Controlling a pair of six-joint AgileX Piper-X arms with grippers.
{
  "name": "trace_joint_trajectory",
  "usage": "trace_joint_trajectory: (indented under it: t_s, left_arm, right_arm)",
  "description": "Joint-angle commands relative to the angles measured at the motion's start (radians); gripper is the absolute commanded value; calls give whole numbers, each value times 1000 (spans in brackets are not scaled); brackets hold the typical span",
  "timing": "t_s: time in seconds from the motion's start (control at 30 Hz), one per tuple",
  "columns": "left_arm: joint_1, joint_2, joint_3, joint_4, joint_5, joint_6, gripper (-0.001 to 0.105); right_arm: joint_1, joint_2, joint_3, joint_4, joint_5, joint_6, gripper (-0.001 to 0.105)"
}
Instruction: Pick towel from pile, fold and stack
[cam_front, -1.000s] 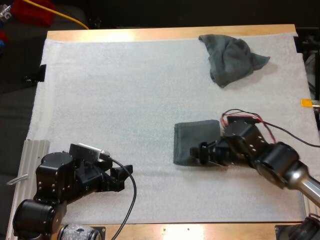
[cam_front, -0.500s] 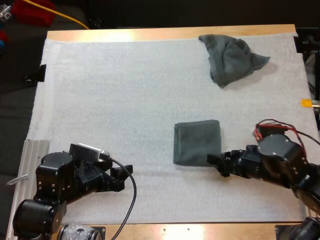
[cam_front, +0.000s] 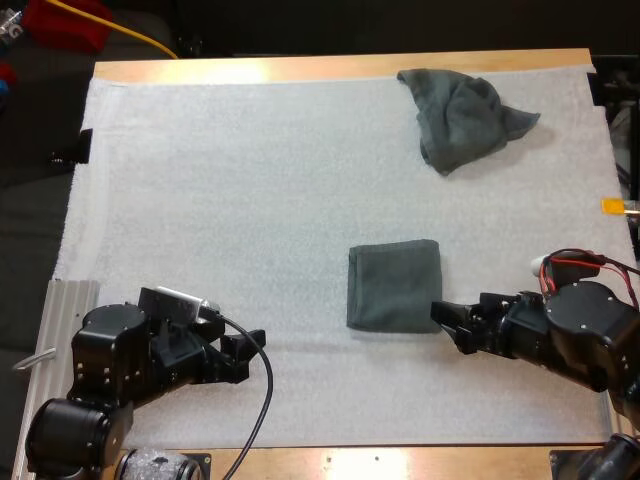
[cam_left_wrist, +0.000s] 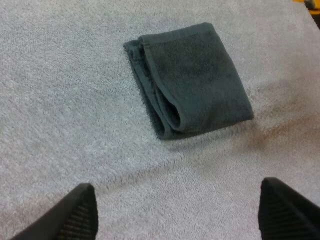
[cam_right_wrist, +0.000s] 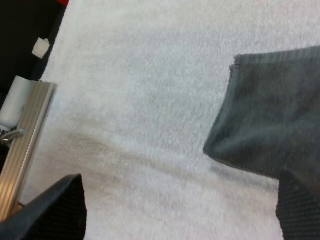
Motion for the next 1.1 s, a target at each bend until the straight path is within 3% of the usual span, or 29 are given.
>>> trace_joint_trajectory:
  t_s: [0.0,0.2,0.43,0.67,0.77,1.07]
  left_arm:
    - [0,8,-3,-2,14,-8,65]
    - [0,83,-3,-40,20,-8,65]
    - [0,240,-3,-138,137,-20,65]
    - [0,390,-3,-182,154,-24,65]
    - [-4,443,-3,-217,193,-24,72]
    - [-87,566,-3,-383,187,-128,72]
  right_arm:
    - [0,-6,-8,-18,7,-11,75]
    - [0,-6,-8,-39,7,-11,75]
    - [0,-6,-8,-39,7,-9,75]
    - [0,-6,-8,-39,7,-5,75]
    - [0,-6,-8,-39,7,-3,75]
    - [0,-6,-8,-39,7,1,75]
